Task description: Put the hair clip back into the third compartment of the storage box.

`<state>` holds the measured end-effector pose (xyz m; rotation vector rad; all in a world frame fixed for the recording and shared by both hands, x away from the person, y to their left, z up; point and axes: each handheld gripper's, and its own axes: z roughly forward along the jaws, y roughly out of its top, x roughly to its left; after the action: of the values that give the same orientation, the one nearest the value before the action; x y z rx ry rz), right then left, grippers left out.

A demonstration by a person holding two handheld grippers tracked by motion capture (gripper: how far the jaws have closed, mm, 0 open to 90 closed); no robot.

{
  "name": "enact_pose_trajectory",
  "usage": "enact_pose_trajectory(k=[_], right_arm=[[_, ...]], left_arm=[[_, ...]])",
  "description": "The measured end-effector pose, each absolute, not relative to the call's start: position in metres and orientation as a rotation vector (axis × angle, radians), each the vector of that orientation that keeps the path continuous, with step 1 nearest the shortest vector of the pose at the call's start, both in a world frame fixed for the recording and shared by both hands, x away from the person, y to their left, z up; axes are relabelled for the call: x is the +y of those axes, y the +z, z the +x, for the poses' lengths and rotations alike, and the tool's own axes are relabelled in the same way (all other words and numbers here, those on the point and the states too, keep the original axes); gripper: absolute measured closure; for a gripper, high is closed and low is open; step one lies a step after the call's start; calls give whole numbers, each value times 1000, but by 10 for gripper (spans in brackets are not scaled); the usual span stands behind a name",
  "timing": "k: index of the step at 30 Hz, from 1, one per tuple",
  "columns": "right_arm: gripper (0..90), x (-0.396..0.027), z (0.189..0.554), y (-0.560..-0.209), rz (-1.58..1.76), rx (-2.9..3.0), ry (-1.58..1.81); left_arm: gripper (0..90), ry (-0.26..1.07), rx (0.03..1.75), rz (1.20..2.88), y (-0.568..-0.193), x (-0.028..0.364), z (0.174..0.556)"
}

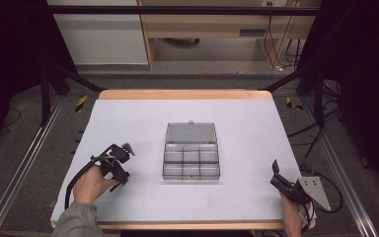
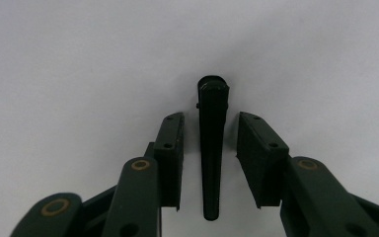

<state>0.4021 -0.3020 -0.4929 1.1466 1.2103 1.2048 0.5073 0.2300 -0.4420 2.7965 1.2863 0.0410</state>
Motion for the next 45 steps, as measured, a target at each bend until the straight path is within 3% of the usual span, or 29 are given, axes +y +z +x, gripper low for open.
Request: enact_pose_trajectory(k=[18,45], right_arm=[[72,-302,402,-493,1151,1207,1208],[74,-302,402,-493,1150,1209,1207]], left_arm=[[768,46,1297,2828,-442,225,510],[777,62,1280,2822,-442,226,508]])
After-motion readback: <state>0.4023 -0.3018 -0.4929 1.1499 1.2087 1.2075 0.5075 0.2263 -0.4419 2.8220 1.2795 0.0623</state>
